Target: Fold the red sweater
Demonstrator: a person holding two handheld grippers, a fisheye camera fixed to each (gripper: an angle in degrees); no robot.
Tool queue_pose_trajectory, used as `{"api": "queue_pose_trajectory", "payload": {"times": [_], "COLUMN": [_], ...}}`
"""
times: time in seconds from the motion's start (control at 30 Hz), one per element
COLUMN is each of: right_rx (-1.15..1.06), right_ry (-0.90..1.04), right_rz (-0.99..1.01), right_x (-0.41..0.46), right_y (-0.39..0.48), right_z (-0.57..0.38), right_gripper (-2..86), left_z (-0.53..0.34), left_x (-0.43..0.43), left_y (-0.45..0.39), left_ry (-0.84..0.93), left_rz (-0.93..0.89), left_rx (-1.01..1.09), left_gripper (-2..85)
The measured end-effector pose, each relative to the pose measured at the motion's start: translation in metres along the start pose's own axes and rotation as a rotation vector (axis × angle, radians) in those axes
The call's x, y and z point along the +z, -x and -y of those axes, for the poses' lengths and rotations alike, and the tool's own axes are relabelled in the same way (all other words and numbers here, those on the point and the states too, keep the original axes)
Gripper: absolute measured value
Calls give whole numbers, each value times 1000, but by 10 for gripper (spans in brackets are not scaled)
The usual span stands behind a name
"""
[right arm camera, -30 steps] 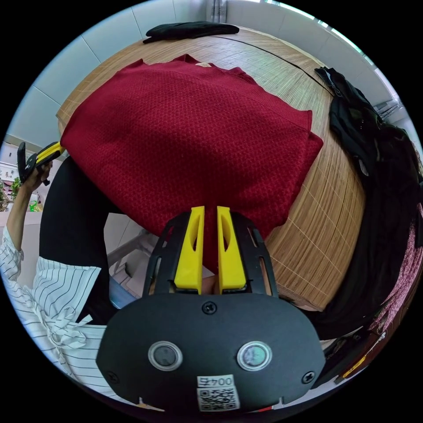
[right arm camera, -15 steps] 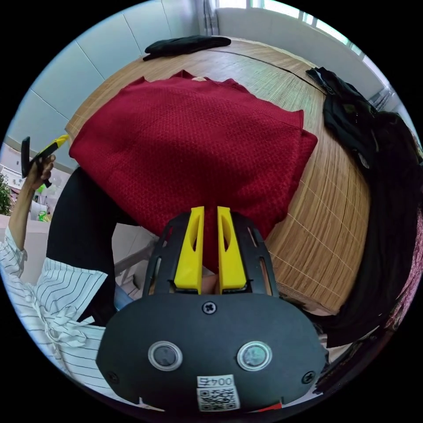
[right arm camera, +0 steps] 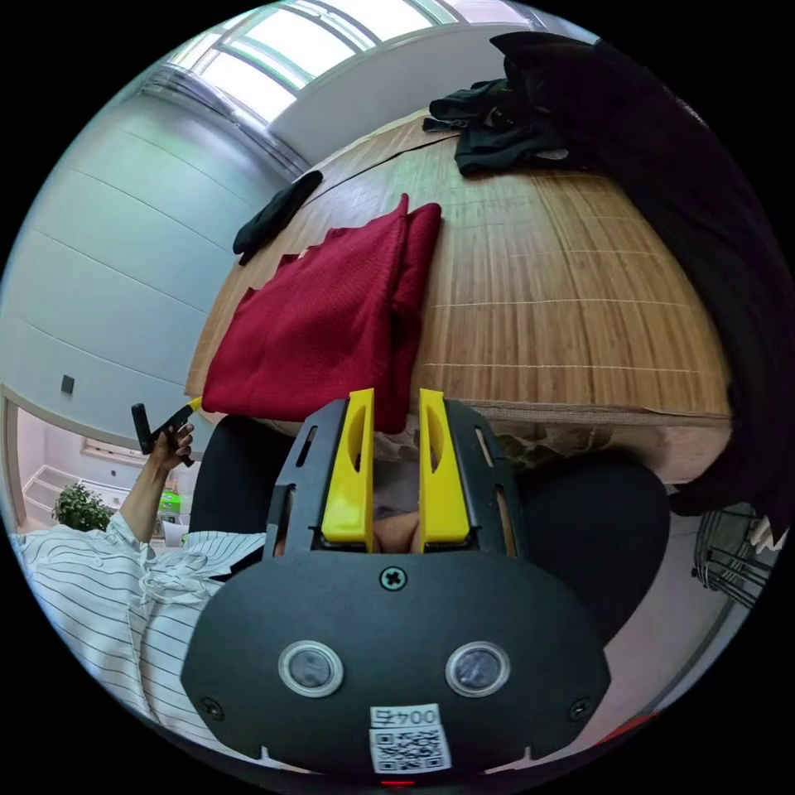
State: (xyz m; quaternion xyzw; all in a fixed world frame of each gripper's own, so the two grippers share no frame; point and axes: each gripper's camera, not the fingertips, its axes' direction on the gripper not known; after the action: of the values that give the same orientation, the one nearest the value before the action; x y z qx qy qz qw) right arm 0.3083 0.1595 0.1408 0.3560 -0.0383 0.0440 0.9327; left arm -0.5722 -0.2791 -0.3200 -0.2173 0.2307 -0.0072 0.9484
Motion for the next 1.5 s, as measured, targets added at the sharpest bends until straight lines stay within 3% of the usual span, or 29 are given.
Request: {"api": "queue_pose_trajectory", "payload": {"times": [0.3,0.43,0.7,1.0,1.2,1.3,1.37,1.4,1.5], "right_rx": [-43,-185,-142,-176,-284,-242,-230,-267,-289], "right_ry": [43,-40,56,-136,-203,-194,-61,-133,-122], "right_rz": [-50,-138,-176,-271,-373,-460,-571,-552,-572], "right_x": [9,-19,6,-38,18,43,75,73,75], "right_y": [14,43,28,78,143,135,104,102,107], "right_z": [-3,-14,-41,-31,14,28,26,19,16], "right_gripper": [51,39,43,64,69,66,48,45,38], "left_z": [8,16,7,38,141,172,174,171,162], "left_x": [9,-5,35,-17,87,144,182,189,198], "left_y": [11,4,17,-19,-72,-47,-11,-3,19], "left_ry": [-62,-113,38,-295,-239,-165,-52,-27,-86], "left_rz": [-59,-34,14,115,110,159,231,243,182], "left_rx": [-91,-47,-57,-47,118,7,-113,-117,-165], "left_gripper": [73,40,43,81,94,89,75,71,48]}}
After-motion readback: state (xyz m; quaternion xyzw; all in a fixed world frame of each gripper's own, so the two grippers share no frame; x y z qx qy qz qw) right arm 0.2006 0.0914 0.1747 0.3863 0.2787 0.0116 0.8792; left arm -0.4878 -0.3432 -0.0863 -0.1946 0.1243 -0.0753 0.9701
